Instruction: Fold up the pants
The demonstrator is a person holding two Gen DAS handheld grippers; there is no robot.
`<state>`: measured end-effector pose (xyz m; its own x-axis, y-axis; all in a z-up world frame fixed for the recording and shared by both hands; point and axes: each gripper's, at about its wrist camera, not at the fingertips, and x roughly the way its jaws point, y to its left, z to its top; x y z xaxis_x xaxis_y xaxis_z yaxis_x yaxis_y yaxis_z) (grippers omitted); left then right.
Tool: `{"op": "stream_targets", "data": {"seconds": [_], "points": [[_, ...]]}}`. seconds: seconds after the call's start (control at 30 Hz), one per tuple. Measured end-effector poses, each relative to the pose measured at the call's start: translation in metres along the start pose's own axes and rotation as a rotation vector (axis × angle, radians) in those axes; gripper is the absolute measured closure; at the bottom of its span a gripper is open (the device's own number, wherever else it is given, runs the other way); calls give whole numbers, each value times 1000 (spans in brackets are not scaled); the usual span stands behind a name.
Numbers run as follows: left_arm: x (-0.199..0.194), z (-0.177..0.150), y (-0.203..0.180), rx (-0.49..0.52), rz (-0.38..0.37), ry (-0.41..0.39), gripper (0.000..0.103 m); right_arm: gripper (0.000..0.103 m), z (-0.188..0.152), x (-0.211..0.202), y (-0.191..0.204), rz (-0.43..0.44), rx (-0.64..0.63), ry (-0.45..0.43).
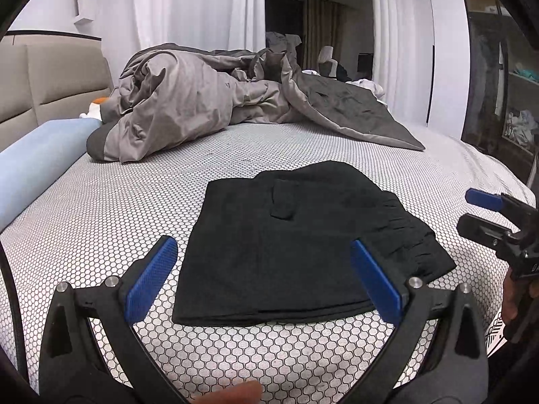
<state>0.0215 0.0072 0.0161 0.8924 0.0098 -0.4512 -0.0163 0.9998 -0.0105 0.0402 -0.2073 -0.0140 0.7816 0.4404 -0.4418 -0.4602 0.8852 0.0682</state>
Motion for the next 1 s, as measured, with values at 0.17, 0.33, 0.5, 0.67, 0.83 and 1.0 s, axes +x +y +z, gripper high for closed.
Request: {"op": "stream_targets", "data": {"seconds": [0.17, 0.33, 0.5, 0.67, 0.83, 1.0], "points": [[2, -1, -4, 21, 6, 9, 1, 0, 0, 2, 8, 5, -20, -1], [2, -2, -3, 14, 8, 7, 1, 0, -2, 3, 10, -5, -30, 7], [2, -2, 0, 6, 12, 6, 1, 0, -2, 3, 10, -5, -33, 5], [2, -2, 1, 3, 14, 4, 1, 0, -1, 5, 9, -4, -36, 6], [2, -2, 3, 0, 15, 5, 1, 0, -1, 4, 9, -3, -37, 5], [2, -2, 5, -4, 19, 1, 1, 0, -2, 4, 9, -4, -42, 8]]}}
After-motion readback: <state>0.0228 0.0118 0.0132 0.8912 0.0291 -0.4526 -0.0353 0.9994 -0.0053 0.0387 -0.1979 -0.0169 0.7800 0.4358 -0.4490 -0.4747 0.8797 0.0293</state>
